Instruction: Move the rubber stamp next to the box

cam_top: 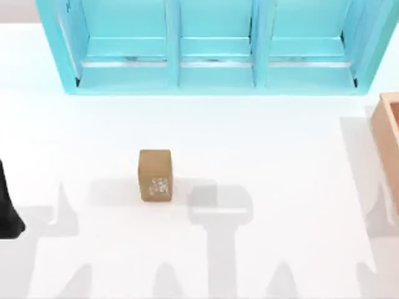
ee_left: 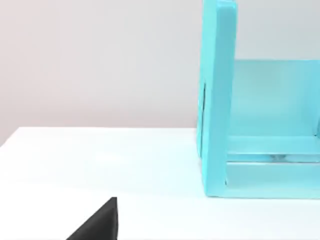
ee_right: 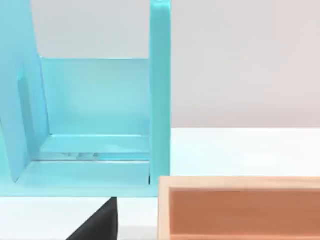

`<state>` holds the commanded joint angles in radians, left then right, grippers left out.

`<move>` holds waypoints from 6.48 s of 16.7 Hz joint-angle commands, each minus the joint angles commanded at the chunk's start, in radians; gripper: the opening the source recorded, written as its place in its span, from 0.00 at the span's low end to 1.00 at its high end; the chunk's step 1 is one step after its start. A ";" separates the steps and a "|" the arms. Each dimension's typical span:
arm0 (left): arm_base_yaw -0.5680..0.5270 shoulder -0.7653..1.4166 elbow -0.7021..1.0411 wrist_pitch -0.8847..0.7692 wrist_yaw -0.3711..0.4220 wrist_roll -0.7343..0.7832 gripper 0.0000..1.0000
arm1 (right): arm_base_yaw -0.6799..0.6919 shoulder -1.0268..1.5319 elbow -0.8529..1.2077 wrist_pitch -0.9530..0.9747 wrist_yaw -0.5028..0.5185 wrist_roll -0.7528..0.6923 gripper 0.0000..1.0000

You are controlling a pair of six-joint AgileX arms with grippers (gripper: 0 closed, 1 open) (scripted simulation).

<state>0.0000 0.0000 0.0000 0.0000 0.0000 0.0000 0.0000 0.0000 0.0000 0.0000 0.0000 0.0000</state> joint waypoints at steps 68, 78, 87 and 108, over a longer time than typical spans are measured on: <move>0.000 0.000 0.000 0.000 0.000 0.000 1.00 | 0.882 3.164 3.478 -1.758 0.169 0.898 0.70; 0.000 0.000 0.000 0.000 0.000 0.000 1.00 | 0.882 3.164 3.478 -1.758 0.169 0.898 0.00; 0.000 0.000 0.000 0.000 0.000 0.000 1.00 | 0.886 3.161 3.475 -1.758 0.169 0.899 0.00; 0.000 0.000 0.000 0.000 0.000 0.000 1.00 | 0.794 2.667 2.917 -1.593 0.108 0.779 0.00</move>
<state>0.0000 0.0000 0.0000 0.0000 0.0000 0.0000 0.7936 2.6666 2.9168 -1.5926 0.1084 0.7787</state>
